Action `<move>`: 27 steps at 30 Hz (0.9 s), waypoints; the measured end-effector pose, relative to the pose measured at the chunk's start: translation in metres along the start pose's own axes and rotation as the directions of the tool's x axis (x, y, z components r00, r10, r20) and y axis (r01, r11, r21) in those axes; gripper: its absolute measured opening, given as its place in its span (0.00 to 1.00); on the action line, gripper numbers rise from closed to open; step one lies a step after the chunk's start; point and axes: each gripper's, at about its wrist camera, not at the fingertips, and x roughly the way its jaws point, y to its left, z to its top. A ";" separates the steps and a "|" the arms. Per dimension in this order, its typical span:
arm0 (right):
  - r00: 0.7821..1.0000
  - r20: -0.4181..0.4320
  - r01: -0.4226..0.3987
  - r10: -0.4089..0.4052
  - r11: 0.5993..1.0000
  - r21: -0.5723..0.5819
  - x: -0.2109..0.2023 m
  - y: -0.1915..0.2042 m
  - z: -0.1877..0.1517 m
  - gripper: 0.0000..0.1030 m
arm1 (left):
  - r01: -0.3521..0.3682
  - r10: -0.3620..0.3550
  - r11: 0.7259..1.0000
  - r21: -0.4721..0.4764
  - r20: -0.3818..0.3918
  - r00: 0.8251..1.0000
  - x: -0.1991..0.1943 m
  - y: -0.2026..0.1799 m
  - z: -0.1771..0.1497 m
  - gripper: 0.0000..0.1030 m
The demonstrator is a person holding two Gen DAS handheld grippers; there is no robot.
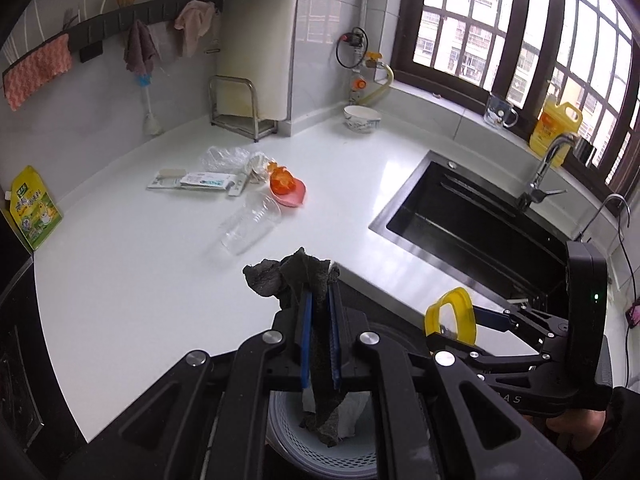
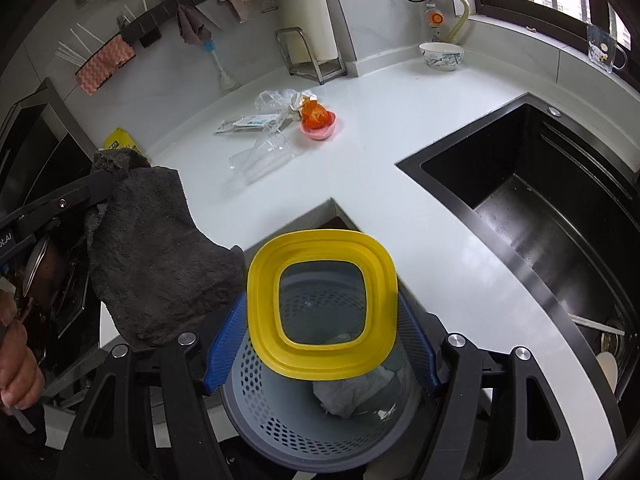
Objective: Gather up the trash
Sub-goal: 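Carry the black cloth and yellow lid over the bin and open both tools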
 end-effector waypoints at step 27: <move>0.979 -0.203 -0.006 0.001 1.000 -0.024 0.055 -0.009 -0.060 0.68 | -0.141 0.130 0.989 -0.047 -0.184 0.974 0.073 0.001 -0.069 0.67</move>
